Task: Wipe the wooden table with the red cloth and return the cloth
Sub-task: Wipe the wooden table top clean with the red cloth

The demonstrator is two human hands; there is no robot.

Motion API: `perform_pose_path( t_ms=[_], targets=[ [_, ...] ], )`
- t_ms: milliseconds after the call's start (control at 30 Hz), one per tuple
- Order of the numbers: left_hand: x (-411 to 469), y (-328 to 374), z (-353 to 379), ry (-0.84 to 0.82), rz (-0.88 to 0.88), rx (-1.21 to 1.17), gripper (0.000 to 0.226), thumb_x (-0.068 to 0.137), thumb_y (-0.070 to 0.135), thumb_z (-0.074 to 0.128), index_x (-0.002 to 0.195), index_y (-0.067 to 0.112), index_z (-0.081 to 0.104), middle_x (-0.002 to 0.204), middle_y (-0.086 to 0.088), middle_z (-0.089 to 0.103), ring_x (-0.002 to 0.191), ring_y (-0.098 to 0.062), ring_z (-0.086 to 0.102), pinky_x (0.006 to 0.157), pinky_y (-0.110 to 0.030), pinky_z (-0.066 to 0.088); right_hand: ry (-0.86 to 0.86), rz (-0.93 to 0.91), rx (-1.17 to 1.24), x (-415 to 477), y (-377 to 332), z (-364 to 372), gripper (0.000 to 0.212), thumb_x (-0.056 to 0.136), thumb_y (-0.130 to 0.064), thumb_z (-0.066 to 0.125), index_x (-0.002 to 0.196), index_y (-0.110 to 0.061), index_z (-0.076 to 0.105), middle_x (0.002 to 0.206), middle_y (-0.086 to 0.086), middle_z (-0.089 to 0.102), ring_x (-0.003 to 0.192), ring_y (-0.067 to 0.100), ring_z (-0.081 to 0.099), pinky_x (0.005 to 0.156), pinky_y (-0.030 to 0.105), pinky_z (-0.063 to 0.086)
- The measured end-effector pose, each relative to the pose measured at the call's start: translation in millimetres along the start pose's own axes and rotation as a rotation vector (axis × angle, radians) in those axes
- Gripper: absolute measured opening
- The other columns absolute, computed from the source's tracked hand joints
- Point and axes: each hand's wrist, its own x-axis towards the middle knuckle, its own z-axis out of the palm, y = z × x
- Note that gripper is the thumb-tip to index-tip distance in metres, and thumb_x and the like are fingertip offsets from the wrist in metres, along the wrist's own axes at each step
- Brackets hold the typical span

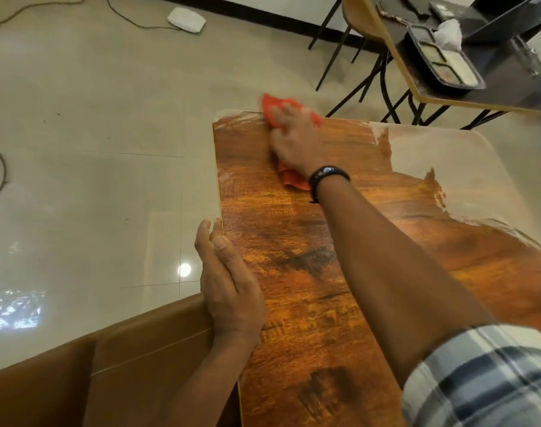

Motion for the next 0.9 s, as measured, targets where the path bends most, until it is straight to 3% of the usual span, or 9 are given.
perform_pose_path(
  t_ms=[67, 167, 233, 333, 500, 567, 667, 733, 900],
  targets=[
    [1, -1, 1, 0.011, -0.008, -0.017, 0.056, 0.103, 0.043, 0.019, 0.144, 0.013, 0.041, 0.136, -0.015, 0.061, 0.101, -0.033, 0.068, 0.084, -0.023, 0.056, -0.055, -0.129, -0.045, 3, -32, 21, 0.05, 0.101, -0.025, 0.039, 0.151, -0.023, 0.036, 0.161, 0.005, 0.026, 0.149, 0.033, 0.014, 0.12, 0.045, 0.012],
    [-1, 1, 0, -0.002, -0.054, -0.055, 0.057, 0.103, 0.045, 0.017, 0.148, 0.016, 0.038, 0.144, -0.012, 0.056, 0.115, -0.036, 0.063, 0.096, -0.032, 0.053, -0.049, -0.203, 0.001, -23, -55, 34, 0.05, 0.101, -0.022, 0.041, 0.15, -0.023, 0.039, 0.161, 0.002, 0.027, 0.151, 0.031, 0.012, 0.121, 0.045, 0.008],
    [-1, 2, -1, -0.004, -0.072, -0.079, 0.059, 0.102, 0.045, 0.016, 0.15, 0.017, 0.036, 0.147, -0.007, 0.053, 0.126, -0.023, 0.057, 0.097, -0.011, 0.045, -0.05, -0.261, 0.059, -64, -51, 35, 0.049, 0.1, -0.022, 0.042, 0.149, -0.024, 0.041, 0.16, 0.0, 0.029, 0.151, 0.028, 0.012, 0.122, 0.045, 0.006],
    [1, 1, -2, 0.002, -0.098, -0.112, 0.059, 0.101, 0.045, 0.017, 0.149, 0.017, 0.036, 0.133, 0.005, 0.055, 0.105, 0.021, 0.053, 0.079, 0.005, 0.038, -0.11, -0.342, 0.111, -140, -37, 33, 0.049, 0.1, -0.025, 0.043, 0.148, -0.028, 0.042, 0.161, -0.004, 0.028, 0.152, 0.023, 0.009, 0.121, 0.041, 0.003],
    [-1, 2, -1, -0.009, -0.101, -0.123, 0.052, 0.106, 0.038, 0.019, 0.149, 0.011, 0.031, 0.111, 0.023, 0.053, 0.091, 0.03, 0.05, 0.072, 0.004, 0.041, -0.169, -0.354, 0.11, -157, -25, 30, 0.05, 0.098, -0.027, 0.043, 0.149, -0.03, 0.041, 0.161, -0.006, 0.028, 0.152, 0.016, 0.007, 0.122, 0.036, 0.004],
    [-2, 4, -1, -0.008, -0.095, -0.085, 0.048, 0.109, 0.029, 0.02, 0.15, 0.007, 0.03, 0.117, 0.026, 0.047, 0.094, 0.027, 0.049, 0.074, 0.007, 0.036, -0.118, -0.321, 0.106, -130, -34, 33, 0.049, 0.098, -0.026, 0.043, 0.147, -0.028, 0.043, 0.16, -0.004, 0.03, 0.152, 0.02, 0.011, 0.122, 0.038, 0.005],
    [-2, 3, 1, 0.002, -0.066, -0.031, 0.049, 0.107, 0.029, 0.022, 0.15, 0.006, 0.031, 0.142, -0.002, 0.051, 0.124, -0.007, 0.05, 0.081, 0.01, 0.031, -0.073, -0.234, 0.105, -70, -45, 40, 0.047, 0.1, -0.024, 0.043, 0.147, -0.026, 0.043, 0.16, -0.001, 0.03, 0.151, 0.026, 0.013, 0.123, 0.045, 0.007],
    [-3, 0, 3, 0.01, -0.048, -0.004, 0.05, 0.107, 0.031, 0.022, 0.149, 0.007, 0.032, 0.147, -0.012, 0.051, 0.128, -0.018, 0.051, 0.081, 0.009, 0.03, -0.059, -0.191, 0.107, -36, -51, 41, 0.048, 0.1, -0.023, 0.042, 0.148, -0.025, 0.043, 0.16, 0.0, 0.03, 0.151, 0.027, 0.014, 0.123, 0.043, 0.009],
    [-1, -4, 3, -0.012, -0.027, 0.127, 0.059, 0.103, 0.048, 0.022, 0.146, 0.011, 0.036, 0.142, -0.014, 0.054, 0.126, -0.029, 0.052, 0.093, -0.02, 0.037, -0.024, -0.217, 0.061, -56, -46, 41, 0.049, 0.097, -0.023, 0.044, 0.146, -0.023, 0.045, 0.159, 0.0, 0.033, 0.15, 0.028, 0.018, 0.121, 0.043, 0.015]
  ],
)
